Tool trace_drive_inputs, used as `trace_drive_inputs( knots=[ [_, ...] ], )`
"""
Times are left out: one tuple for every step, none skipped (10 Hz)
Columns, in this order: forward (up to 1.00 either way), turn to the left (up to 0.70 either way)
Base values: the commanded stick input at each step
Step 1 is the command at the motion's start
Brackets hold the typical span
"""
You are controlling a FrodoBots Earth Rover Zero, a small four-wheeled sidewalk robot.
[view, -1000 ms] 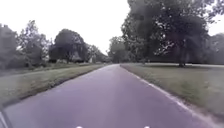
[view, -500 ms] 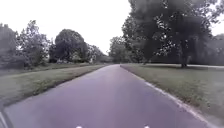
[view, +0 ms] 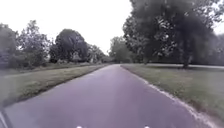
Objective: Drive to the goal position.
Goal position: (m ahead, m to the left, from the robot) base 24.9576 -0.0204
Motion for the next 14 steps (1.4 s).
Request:
trace_drive_inputs(
  knots=[
    [0.7, -0.02],
    [0.7, 0.0],
    [0.7, 0.0],
    [0.7, 0.0],
    [0.7, 0.0],
    [0.7, 0.0],
    [0.7, 0.0],
    [0.7, 0.0],
    [0.7, 0.0],
    [0.7, 0.0],
    [0.7, 0.0],
    [0.7, 0.01],
    [0.7, 0.01],
    [0.7, 0.01]
  ],
)
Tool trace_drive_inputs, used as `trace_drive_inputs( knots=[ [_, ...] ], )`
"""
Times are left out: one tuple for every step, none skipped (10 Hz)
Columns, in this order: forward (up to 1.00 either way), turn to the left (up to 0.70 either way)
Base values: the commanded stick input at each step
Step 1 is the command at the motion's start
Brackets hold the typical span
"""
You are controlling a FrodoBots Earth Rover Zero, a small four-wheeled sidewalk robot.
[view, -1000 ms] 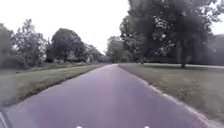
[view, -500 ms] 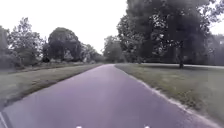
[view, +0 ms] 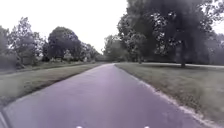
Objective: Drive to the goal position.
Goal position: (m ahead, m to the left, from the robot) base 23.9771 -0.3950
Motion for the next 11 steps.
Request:
trace_drive_inputs(
  knots=[
    [0.7, 0.01],
    [0.7, 0.01],
    [0.7, 0.01],
    [0.7, 0.0],
    [0.7, 0.0],
    [0.7, 0.0],
    [0.7, 0.0],
    [0.7, 0.0],
    [0.7, 0.0],
    [0.7, 0.0],
    [0.7, 0.0]
  ],
)
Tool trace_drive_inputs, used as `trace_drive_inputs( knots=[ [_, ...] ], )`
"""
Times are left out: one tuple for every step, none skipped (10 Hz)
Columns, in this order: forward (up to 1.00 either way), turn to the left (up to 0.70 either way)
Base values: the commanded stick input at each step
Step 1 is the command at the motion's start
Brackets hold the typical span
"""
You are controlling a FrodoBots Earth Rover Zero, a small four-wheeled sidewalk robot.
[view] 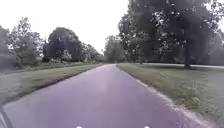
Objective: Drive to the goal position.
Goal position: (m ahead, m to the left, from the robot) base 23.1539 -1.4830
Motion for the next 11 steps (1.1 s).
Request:
trace_drive_inputs(
  knots=[
    [0.7, 0.01],
    [0.7, 0.04],
    [0.7, 0.07],
    [0.7, 0.09],
    [0.7, 0.1],
    [0.7, 0.09],
    [0.7, 0.01],
    [0.7, 0.0],
    [0.7, 0.0],
    [0.7, 0.0],
    [0.7, 0.0]
  ],
)
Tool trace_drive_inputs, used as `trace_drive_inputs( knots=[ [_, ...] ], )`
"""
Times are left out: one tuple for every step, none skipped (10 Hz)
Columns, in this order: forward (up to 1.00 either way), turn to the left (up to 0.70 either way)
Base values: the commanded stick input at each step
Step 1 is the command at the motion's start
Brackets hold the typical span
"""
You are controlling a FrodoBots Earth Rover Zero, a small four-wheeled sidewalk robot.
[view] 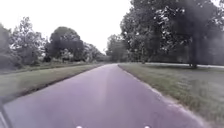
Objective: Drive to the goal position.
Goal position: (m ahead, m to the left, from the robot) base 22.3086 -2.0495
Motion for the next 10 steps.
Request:
trace_drive_inputs(
  knots=[
    [0.7, 0.0],
    [0.7, 0.0],
    [0.7, 0.0],
    [0.7, 0.0],
    [0.7, 0.0],
    [0.7, 0.0],
    [0.7, 0.0],
    [0.7, 0.0],
    [0.7, 0.0],
    [0.7, 0.0]
  ],
)
